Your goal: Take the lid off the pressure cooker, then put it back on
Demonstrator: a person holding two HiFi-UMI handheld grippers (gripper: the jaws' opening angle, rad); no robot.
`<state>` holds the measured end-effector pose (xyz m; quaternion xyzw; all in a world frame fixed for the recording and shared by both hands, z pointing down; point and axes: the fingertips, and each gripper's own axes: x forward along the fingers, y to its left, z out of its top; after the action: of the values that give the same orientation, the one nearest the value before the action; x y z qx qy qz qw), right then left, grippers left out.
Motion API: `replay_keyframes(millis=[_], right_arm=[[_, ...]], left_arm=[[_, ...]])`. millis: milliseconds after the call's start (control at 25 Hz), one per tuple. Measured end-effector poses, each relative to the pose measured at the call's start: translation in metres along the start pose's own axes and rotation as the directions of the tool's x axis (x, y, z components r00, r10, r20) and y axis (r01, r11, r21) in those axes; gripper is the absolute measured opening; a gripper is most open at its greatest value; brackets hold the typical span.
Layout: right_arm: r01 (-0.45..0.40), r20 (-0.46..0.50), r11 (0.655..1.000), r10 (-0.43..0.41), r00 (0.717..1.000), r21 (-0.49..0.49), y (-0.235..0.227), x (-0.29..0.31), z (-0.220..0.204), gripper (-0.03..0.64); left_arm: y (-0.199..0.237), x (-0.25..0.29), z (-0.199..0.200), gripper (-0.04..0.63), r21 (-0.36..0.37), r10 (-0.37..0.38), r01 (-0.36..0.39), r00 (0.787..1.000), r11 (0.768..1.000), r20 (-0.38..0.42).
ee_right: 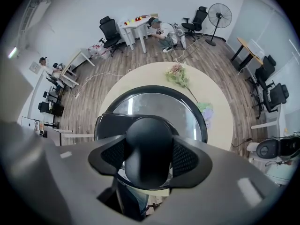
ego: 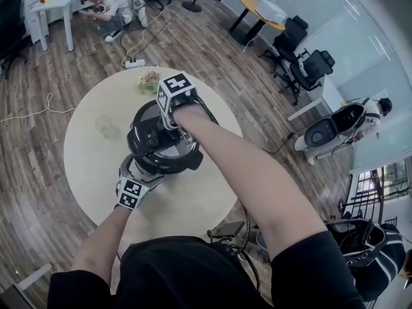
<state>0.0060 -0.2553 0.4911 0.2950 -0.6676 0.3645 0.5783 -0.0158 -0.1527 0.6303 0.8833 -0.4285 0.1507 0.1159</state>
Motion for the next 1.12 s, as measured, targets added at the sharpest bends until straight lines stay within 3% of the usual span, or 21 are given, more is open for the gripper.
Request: replay_keyframes(millis=[240, 520, 720, 920, 1120], right_arm=[[0.03, 0.014, 0.999, -0.03, 0.999, 0.027, -0.026, -0.027, -0.002, 0.288], [0.072, 0.011, 0.986, -0.074, 0.997, 0.153, -0.132, -0.068, -0.059, 0.288], [0.106, 0.011, 0.945, -0.115, 0.993, 0.308, -0.177, -0.061, -0.082, 0.288], [0.127, -0.006, 0.897, -0.138, 0.99, 0.423, -0.25, -0.059, -0.155, 0.288], [0.182, -0.049, 0.869, -0.179, 0.983, 0.46, -0.289, -0.021, -0.204, 0.288]], left_arm=[[0.0, -0.003, -0.001, 0.591, -0.003, -0.002, 0.002, 1.0, 1.0, -0.005], [-0.024, 0.008, 0.014, 0.591, 0.0, 0.004, -0.004, 1.0, 1.0, -0.014], [0.016, -0.007, -0.007, 0.591, -0.002, -0.005, 0.005, 1.0, 1.0, -0.008], [-0.003, -0.004, -0.001, 0.591, 0.002, 0.004, -0.004, 1.0, 1.0, -0.008], [-0.002, 0.003, 0.001, 0.591, 0.004, 0.0, 0.0, 1.0, 1.0, 0.001]])
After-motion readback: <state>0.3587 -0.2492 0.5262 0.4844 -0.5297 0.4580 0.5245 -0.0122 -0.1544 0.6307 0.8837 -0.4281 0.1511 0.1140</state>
